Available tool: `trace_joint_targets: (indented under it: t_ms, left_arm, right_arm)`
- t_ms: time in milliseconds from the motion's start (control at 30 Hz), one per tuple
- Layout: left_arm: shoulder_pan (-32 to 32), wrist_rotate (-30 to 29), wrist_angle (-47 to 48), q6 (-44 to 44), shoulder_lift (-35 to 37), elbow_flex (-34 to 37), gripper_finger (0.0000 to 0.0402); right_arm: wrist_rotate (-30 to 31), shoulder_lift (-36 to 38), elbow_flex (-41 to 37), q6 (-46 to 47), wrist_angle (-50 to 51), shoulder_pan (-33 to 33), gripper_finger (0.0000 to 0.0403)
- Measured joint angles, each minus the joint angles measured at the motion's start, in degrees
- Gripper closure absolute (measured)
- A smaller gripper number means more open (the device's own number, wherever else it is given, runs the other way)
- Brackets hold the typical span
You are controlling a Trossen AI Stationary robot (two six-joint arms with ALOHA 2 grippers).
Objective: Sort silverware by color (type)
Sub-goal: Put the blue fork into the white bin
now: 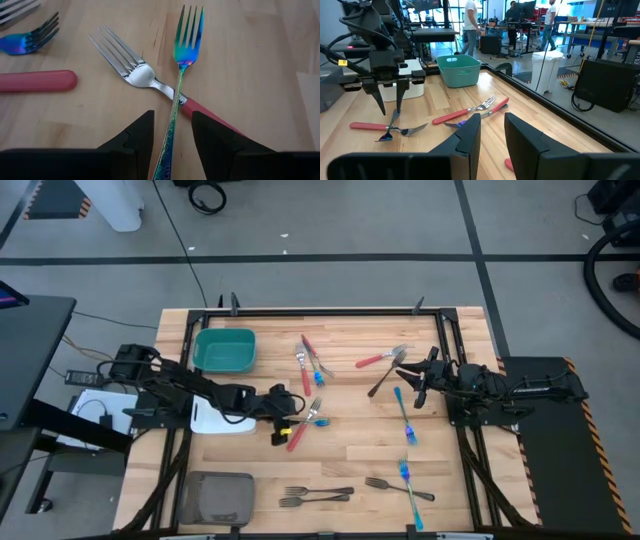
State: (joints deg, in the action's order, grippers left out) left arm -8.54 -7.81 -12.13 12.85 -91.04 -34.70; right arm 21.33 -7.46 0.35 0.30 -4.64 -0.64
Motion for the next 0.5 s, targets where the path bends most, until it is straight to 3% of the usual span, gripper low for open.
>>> trace_joint_targets:
  t_ms: [500]
  left_arm:
    - [0.24,0.00,-4.15,0.07,-5.88,-0.02,0.0260]
  right_arm:
    - [-0.01,0.00,-0.01,0.00,0.00,-0.01,0.0307]
